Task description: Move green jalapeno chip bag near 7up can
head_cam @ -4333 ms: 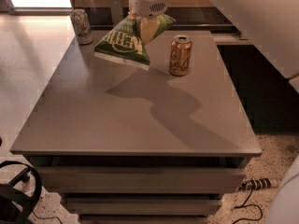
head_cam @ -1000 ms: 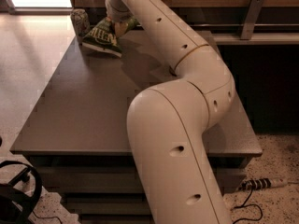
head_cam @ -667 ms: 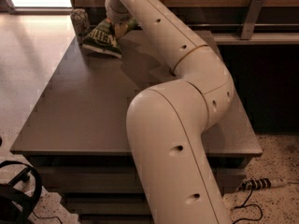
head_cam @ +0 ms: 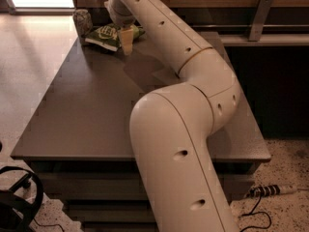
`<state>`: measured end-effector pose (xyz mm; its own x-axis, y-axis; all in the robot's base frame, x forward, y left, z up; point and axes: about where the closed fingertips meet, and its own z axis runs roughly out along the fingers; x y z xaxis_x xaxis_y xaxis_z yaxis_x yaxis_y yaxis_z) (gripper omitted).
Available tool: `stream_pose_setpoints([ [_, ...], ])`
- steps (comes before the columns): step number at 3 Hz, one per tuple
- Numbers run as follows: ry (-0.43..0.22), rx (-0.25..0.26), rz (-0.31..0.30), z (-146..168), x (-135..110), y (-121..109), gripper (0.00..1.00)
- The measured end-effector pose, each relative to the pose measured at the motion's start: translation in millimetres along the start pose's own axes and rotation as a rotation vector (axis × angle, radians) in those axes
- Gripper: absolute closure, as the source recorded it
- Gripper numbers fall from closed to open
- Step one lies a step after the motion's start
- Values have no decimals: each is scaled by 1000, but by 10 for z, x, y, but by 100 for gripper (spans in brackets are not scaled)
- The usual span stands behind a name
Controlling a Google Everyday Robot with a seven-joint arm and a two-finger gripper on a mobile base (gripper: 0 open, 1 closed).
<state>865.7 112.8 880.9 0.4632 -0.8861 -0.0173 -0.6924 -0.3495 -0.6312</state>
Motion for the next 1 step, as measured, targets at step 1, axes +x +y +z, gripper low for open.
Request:
stream_pose_setpoints([
  [1, 0, 0, 0, 0, 0, 0, 0],
])
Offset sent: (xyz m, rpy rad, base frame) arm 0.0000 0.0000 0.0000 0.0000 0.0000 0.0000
